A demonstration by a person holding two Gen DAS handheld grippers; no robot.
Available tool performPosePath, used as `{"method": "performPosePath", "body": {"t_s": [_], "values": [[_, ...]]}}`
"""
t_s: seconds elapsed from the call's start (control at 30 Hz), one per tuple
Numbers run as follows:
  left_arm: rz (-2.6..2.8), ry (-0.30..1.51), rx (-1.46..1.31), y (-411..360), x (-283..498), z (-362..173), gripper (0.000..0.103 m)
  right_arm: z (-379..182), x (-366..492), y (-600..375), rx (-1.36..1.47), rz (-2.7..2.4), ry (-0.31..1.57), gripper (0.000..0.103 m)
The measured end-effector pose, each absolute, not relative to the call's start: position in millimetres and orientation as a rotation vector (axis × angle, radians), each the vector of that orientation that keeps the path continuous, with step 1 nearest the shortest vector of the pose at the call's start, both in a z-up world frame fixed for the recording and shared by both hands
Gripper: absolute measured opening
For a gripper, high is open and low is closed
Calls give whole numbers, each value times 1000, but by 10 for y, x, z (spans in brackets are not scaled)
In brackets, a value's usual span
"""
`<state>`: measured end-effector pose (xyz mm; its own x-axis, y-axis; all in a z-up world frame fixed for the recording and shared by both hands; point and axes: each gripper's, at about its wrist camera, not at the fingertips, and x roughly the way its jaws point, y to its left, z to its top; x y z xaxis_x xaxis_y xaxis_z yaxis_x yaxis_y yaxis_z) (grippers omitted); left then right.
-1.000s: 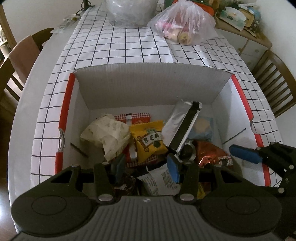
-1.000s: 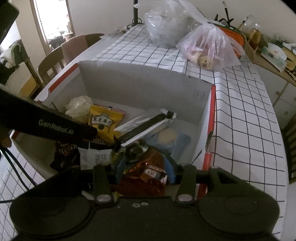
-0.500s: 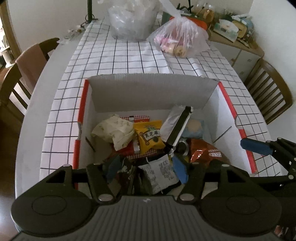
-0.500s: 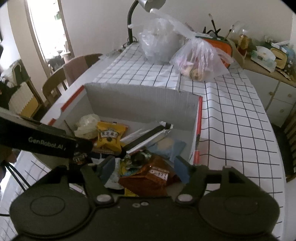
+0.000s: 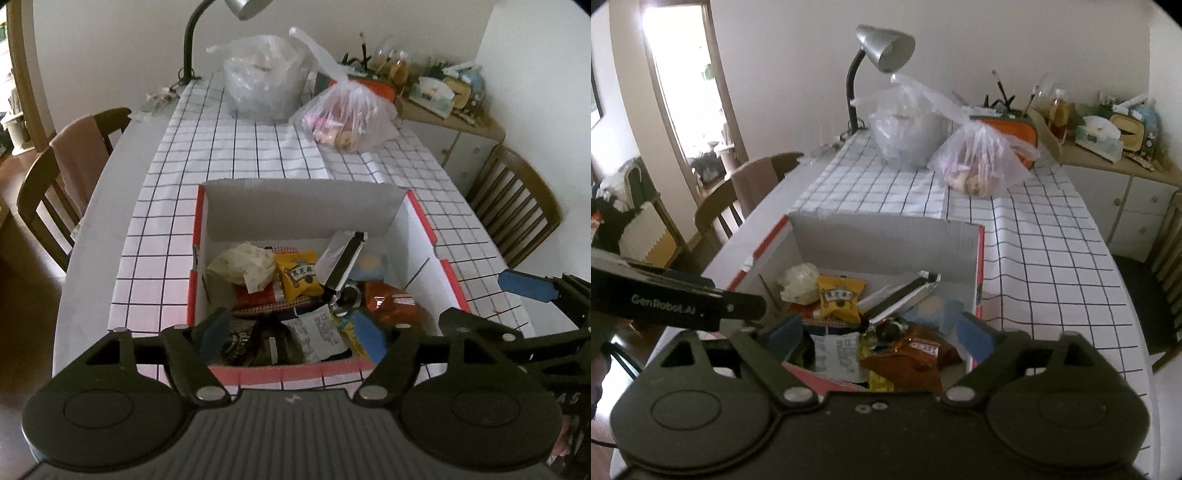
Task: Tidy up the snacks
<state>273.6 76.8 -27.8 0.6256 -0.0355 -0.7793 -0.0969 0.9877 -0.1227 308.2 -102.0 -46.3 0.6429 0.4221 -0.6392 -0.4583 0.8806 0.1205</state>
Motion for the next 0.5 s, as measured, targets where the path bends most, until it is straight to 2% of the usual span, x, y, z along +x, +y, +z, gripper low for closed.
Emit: {"method": "performPosePath", "body": {"t_s": [0.13, 0.33, 0.5], "values": [[25, 874, -180, 809, 2572, -219, 78, -383, 2955, -1062, -33, 497, 689, 99], [16, 830, -207, 862, 2333, -144, 85, -322, 2794, -1131, 13, 493, 676, 103], [6, 794, -221, 876, 2152, -88, 95, -282, 2663, -1151, 20, 507, 660, 103]]}}
